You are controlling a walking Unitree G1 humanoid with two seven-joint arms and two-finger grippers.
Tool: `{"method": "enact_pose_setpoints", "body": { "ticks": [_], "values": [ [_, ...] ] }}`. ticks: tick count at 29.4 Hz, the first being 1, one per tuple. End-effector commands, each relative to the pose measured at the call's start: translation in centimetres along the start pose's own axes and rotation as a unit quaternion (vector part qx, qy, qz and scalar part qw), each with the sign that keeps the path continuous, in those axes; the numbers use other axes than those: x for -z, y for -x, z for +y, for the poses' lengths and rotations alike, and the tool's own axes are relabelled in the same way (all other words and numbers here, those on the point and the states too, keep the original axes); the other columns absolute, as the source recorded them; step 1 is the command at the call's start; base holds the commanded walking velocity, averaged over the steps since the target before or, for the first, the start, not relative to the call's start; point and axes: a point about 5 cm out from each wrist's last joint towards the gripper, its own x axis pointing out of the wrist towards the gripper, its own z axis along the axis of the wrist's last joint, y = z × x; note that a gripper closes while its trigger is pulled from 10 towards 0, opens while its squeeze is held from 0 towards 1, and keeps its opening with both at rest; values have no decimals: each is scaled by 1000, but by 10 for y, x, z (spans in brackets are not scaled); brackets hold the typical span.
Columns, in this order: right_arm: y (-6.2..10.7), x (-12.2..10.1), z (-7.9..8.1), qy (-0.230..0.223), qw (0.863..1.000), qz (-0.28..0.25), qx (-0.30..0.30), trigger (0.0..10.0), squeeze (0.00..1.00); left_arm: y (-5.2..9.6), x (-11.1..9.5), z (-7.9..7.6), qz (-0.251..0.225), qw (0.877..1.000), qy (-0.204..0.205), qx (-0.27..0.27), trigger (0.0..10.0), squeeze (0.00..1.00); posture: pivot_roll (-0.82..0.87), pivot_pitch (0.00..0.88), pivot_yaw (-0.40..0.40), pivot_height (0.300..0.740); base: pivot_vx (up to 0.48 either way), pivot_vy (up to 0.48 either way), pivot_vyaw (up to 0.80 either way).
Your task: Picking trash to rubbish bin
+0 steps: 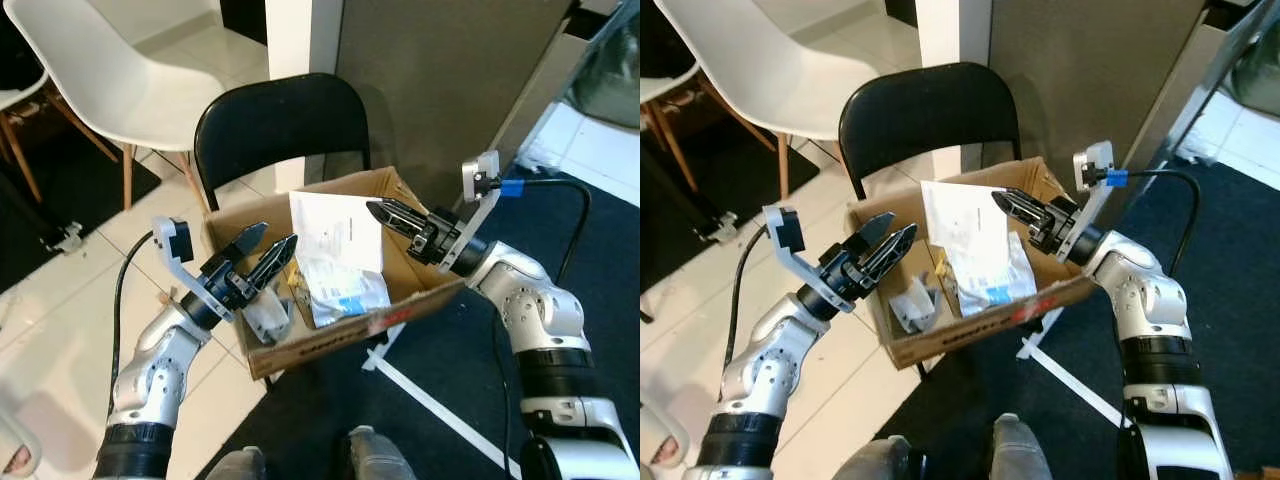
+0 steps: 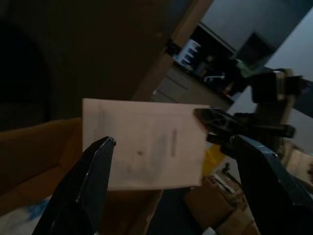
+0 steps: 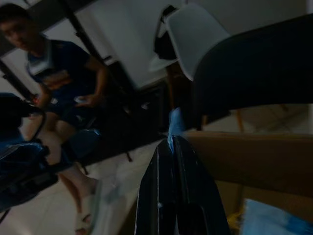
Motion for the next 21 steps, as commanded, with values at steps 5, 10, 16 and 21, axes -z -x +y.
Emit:
{"method": "enact_pose_setpoints", "body": {
  "ticks": [5,10,16,21],
  "values": [
    [1,-2,-3,1,1000,-7,5,10000,0,2,5,2,10,1000,7,-18,10000,0,-13,124,4,740,216,0,0],
    [3,-4,-1,2,1000,-12,-7,10000,1000,2,5,3,13,1000,7,-19,10000,0,-13,124,4,740,0,0,0],
    [3,-4,0,0,1000,-12,-12,10000,1000,2,7,3,20,1000,5,-20,10000,0,-13,124,4,740,0,0,0],
    [2,-3,0,1,1000,-13,-8,10000,1000,2,8,3,24,999,3,-21,10000,0,-13,124,4,740,0,0,0]
  ]
}}
